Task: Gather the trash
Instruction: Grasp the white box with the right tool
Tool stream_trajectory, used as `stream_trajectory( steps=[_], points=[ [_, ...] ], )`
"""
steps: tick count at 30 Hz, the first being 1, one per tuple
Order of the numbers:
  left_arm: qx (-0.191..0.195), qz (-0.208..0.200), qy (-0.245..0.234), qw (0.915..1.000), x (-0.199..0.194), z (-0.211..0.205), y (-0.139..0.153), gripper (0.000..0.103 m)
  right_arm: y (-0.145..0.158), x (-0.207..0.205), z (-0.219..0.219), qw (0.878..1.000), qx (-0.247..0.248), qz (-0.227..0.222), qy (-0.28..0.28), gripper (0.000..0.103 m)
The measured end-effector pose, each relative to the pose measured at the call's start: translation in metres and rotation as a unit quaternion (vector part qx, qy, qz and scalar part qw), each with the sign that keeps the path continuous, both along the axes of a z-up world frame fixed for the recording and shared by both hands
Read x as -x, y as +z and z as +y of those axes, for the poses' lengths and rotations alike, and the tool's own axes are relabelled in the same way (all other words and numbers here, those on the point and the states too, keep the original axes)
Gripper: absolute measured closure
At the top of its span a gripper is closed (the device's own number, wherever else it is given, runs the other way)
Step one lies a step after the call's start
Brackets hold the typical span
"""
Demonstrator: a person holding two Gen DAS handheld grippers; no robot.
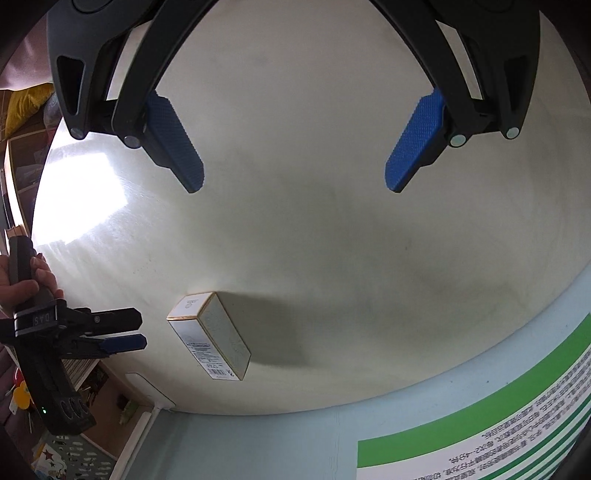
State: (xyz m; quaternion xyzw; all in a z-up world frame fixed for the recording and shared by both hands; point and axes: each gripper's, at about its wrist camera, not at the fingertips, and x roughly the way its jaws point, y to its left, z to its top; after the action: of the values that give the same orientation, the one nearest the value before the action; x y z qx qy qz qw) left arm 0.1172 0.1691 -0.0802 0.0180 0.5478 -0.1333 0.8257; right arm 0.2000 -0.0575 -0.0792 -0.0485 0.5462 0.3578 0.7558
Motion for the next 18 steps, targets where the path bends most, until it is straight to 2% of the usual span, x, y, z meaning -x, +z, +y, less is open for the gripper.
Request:
stream_trajectory(
  steps=[1, 7, 13, 15, 18],
  points=[
    [0.011, -0.003, -0.005, 0.9999, -0.01, 0.001, -0.004, 0.007, -0.005, -0.008, 0.004, 1.0, 0.003, 0.005, -0.003, 0.015],
    [0.01, -0.002, -0.029, 0.9995, -0.058, 0.01, -0.021, 0.007, -0.027, -0.043, 0.03, 0.999, 0.017, 0.029, -0.009, 0.015],
    [0.004, 0.0, -0.036, 0.9993, -0.078, 0.019, -0.036, 0.007, -0.04, -0.058, 0.05, 0.999, 0.043, 0.021, 0.002, 0.017],
    [0.005, 0.002, -0.031, 0.9995, -0.078, 0.023, -0.039, 0.007, -0.043, -0.059, 0.055, 0.998, 0.055, 0.018, 0.012, 0.028],
    [0.015, 0.006, -0.025, 0.9996, -0.073, 0.027, -0.041, 0.007, -0.05, -0.058, 0.062, 0.996, 0.077, 0.023, 0.031, 0.039]
  ],
)
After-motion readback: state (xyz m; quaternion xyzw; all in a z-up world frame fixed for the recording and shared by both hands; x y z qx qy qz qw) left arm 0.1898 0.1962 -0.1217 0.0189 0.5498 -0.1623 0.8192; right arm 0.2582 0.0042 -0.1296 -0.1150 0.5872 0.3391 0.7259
